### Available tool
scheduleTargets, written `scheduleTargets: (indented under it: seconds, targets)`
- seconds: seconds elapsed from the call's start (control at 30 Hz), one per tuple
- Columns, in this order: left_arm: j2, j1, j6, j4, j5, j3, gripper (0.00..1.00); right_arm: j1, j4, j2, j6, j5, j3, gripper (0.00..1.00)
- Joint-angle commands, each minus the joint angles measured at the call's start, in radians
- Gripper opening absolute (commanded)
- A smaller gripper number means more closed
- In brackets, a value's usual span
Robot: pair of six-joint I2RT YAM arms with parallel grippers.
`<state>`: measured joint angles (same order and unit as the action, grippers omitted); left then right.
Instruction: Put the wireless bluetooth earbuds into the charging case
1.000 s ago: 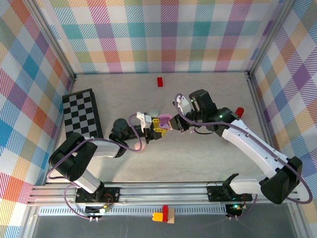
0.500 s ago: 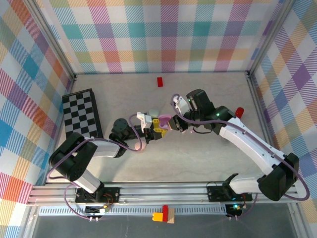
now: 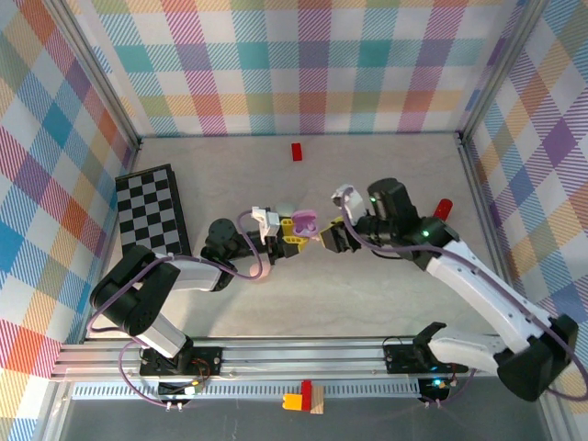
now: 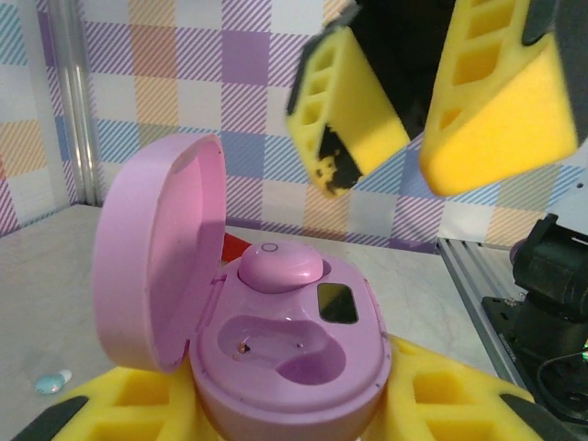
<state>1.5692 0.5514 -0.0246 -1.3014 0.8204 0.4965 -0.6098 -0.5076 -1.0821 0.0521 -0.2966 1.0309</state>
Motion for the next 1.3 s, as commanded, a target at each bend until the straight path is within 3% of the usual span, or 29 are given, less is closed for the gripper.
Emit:
scheduleTargets:
  seconds: [0.0,0.1,0.23,0.43,0.6,0.9,1.27]
  targets:
    - [-0.046,-0.022,0.03,-0.04,0.013,-0.023,0.34,0.116,0.208,0.088,0.132,-0.097,-0.13,0.46]
    - [-0.062,-0.03,0.032,-0.036,0.013,-0.034,0.34,0.247,0.291,0.108,0.259,-0.068,-0.239,0.47]
    - [-0.079,-0.033,0.038,-0.028,0.015,-0.039,0.34,0.355,0.215,-0.022,0.365,-0.014,-0.259,0.46]
    - [-0.105,-0.034,0.049,-0.002,0.014,-0.045,0.34,0.364,0.222,-0.259,0.373,-0.019,-0.223,0.48]
    - [-0.14,-0.033,0.07,0.049,0.008,-0.054,0.34,0.366,0.202,-0.402,0.479,-0.021,-0.191,0.47]
    - [-0.168,-0.033,0.116,0.125,0.014,-0.053,0.34,0.366,0.233,-0.511,0.554,-0.034,-0.2,0.44]
    - [-0.201,-0.033,0.115,0.154,0.013,-0.065,0.34,0.369,0.217,-0.605,0.535,-0.001,-0.104,0.44]
